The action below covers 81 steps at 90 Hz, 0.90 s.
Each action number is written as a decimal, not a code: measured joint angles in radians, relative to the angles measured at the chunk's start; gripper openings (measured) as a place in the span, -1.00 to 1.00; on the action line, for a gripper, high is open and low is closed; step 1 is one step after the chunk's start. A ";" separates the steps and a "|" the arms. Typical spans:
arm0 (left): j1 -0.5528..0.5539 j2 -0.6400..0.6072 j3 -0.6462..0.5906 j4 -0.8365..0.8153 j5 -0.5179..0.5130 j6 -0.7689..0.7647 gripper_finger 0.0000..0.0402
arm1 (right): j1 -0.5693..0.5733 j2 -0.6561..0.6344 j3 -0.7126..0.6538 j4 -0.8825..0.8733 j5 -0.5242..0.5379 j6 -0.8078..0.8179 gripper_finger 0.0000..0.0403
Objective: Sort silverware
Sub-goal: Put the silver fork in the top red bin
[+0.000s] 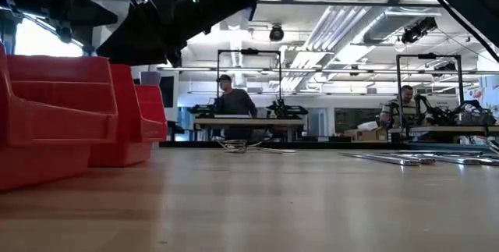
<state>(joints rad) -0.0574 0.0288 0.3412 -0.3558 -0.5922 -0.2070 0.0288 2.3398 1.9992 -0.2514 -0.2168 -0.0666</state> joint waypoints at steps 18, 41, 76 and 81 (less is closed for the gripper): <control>0.000 0.000 0.000 0.000 0.000 0.000 -1.00 | -0.006 -0.004 0.201 -0.240 0.019 -0.162 -0.07; 0.000 0.000 0.000 0.000 0.001 -0.001 -1.00 | -0.056 -0.073 0.294 -0.694 0.061 -0.536 -0.07; 0.000 0.004 0.000 -0.014 0.001 -0.002 -1.00 | -0.364 -0.079 0.033 -0.810 0.097 -0.511 -0.17; 0.000 0.007 0.000 -0.015 0.001 -0.002 -1.00 | -0.406 -0.077 -0.016 -0.781 0.097 -0.497 -0.19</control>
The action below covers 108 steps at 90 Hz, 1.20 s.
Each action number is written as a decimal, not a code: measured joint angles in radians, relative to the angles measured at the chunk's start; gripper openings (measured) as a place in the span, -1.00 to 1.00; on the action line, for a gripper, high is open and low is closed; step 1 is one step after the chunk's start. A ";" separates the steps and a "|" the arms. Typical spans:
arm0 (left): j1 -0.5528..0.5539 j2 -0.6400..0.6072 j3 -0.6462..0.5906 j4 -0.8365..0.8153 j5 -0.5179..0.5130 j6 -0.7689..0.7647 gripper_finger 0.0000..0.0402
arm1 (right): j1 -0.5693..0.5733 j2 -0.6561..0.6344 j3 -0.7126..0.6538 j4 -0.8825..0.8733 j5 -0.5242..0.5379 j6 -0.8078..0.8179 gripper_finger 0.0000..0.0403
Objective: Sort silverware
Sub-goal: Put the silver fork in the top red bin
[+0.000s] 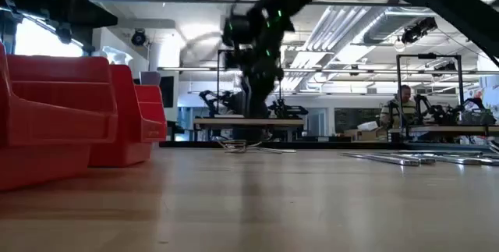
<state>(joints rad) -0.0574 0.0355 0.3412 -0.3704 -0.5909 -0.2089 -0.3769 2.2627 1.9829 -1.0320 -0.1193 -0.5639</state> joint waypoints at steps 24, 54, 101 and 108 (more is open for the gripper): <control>0.000 0.000 0.000 -0.003 -0.012 0.001 -1.00 | -0.071 0.000 -0.160 0.144 0.015 -0.067 -0.29; 0.000 0.000 0.000 -0.020 -0.026 0.000 -1.00 | -0.071 -0.001 -0.212 0.229 0.104 -0.089 -0.32; 0.000 0.000 0.000 -0.022 -0.028 -0.025 -1.00 | -0.096 -0.001 -0.212 0.138 0.084 -0.093 -0.95; 0.000 0.000 0.000 -0.022 -0.028 -0.025 -1.00 | -0.097 -0.001 -0.212 0.125 0.083 -0.113 -0.89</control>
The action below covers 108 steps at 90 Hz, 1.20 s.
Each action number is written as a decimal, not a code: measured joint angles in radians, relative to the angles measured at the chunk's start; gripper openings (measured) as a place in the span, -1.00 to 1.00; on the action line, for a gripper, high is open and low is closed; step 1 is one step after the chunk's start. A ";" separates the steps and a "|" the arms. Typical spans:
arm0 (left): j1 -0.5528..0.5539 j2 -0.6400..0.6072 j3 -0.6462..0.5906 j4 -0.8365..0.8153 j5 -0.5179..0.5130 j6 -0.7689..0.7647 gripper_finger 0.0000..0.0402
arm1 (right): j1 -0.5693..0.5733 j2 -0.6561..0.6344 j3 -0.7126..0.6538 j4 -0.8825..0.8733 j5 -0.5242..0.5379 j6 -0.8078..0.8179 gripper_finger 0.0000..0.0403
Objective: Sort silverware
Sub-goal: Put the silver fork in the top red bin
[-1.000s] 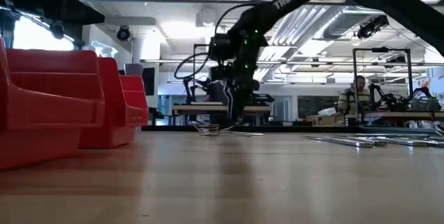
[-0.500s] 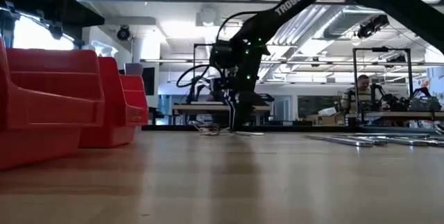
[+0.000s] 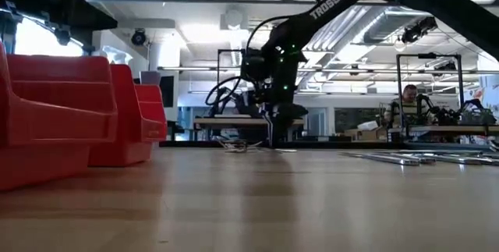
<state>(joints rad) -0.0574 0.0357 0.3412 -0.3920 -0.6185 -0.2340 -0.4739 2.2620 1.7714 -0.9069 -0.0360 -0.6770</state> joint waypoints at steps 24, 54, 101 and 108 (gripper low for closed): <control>0.000 0.000 0.000 -0.001 0.005 -0.002 -1.00 | -0.054 -0.006 -0.082 -0.012 -0.007 0.003 -0.76; 0.000 0.000 0.000 -0.006 0.005 -0.002 -1.00 | -0.022 -0.033 -0.128 -0.186 0.030 0.146 -0.98; 0.000 0.000 0.000 -0.008 0.005 -0.003 -1.00 | 0.056 -0.113 -0.152 -0.041 -0.042 0.195 -0.45; 0.000 0.000 0.000 -0.008 0.005 -0.012 -1.00 | 0.056 -0.113 -0.153 -0.013 -0.026 0.182 -0.30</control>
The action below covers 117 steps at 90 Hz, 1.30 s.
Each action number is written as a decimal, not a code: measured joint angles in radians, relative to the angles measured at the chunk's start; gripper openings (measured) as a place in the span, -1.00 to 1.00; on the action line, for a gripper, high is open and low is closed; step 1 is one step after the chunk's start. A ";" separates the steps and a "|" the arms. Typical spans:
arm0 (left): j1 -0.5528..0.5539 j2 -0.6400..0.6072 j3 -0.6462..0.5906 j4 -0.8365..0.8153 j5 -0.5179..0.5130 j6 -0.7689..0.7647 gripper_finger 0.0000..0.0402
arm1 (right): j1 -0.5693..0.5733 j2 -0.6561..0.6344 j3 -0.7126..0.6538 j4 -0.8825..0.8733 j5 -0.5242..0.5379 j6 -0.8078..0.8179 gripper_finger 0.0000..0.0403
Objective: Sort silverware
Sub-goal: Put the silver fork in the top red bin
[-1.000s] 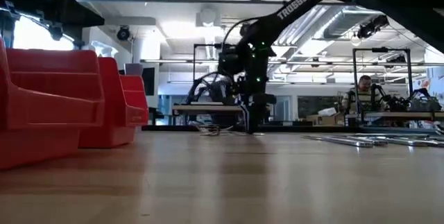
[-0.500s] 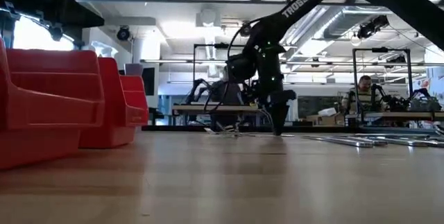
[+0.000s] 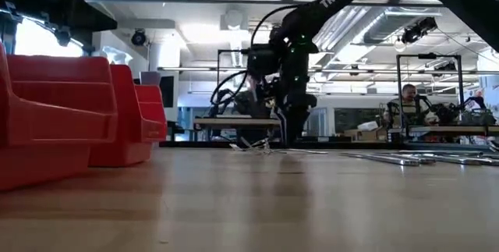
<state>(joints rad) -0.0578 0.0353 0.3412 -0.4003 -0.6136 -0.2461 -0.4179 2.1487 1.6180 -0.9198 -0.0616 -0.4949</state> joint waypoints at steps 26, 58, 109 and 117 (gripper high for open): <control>0.000 0.000 0.000 0.000 0.000 -0.006 -1.00 | 0.000 0.048 0.002 -0.010 0.061 0.001 -0.23; 0.000 0.000 0.000 -0.008 0.000 -0.006 -1.00 | 0.046 0.079 0.007 -0.057 0.080 0.111 -0.95; 0.000 0.000 0.000 -0.014 0.000 -0.013 -1.00 | 0.146 -0.147 0.001 -0.026 -0.334 0.300 -0.99; 0.000 0.000 0.000 -0.015 0.000 -0.013 -1.00 | 0.186 -0.147 0.002 0.058 -0.360 0.318 -1.00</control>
<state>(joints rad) -0.0578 0.0354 0.3412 -0.4152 -0.6140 -0.2592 -0.2315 2.0020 1.6202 -0.8617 -0.4213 -0.1768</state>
